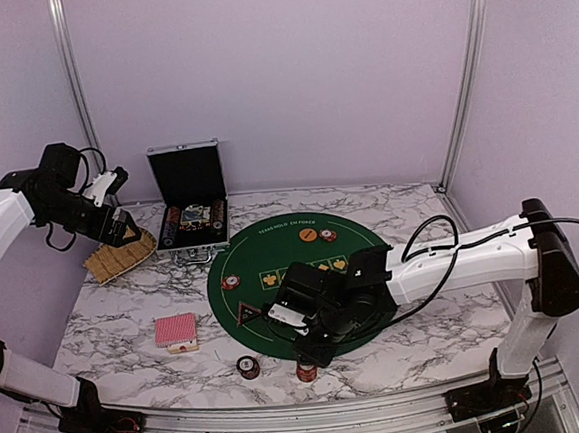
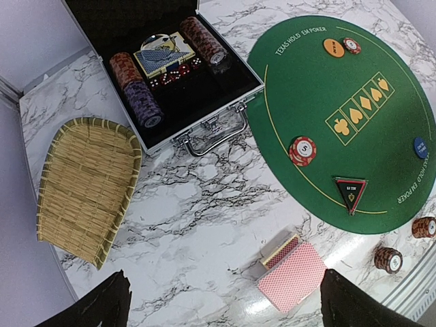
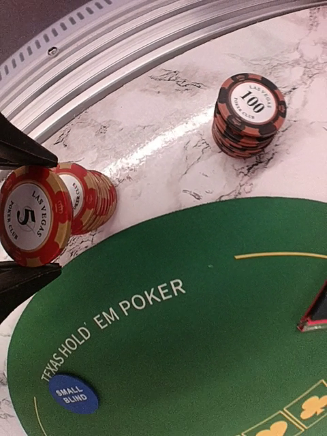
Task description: Distribute texas hold em gaming equipment
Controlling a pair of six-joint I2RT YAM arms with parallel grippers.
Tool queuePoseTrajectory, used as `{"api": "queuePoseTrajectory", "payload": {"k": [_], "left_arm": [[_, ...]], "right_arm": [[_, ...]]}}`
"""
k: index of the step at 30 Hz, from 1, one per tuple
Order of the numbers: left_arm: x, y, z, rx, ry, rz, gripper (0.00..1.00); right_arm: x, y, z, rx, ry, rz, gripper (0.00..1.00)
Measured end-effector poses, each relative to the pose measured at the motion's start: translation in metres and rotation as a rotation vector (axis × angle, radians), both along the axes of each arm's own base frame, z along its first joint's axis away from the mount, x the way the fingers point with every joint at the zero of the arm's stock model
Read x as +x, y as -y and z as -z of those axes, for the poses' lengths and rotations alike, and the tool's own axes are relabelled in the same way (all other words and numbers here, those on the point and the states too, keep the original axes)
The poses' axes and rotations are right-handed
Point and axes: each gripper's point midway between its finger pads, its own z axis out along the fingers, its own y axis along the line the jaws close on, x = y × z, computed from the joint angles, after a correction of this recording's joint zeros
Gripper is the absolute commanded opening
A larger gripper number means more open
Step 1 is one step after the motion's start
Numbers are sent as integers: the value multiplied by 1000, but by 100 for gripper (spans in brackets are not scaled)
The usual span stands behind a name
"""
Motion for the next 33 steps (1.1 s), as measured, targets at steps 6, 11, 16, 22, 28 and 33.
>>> {"api": "queuePoseTrajectory", "payload": {"k": [6,11,16,22,28,33], "left_arm": [[0,0,0,0,0,0,99],[0,0,0,0,0,0,99],[0,0,0,0,-1,0,99],[0,0,0,0,0,0,99],[0,0,0,0,0,1,99],[0,0,0,2,1,2,99]], "right_arm": [[26,10,-19,44,21,73,0],[75,49,-14,6,54,238,0],[120,111,6,-79,82,439,0],[137,171,38,-170,73,599,0],[143,183,54,-185,67,639,0],[149,179,59,-167,76,643,4]]}}
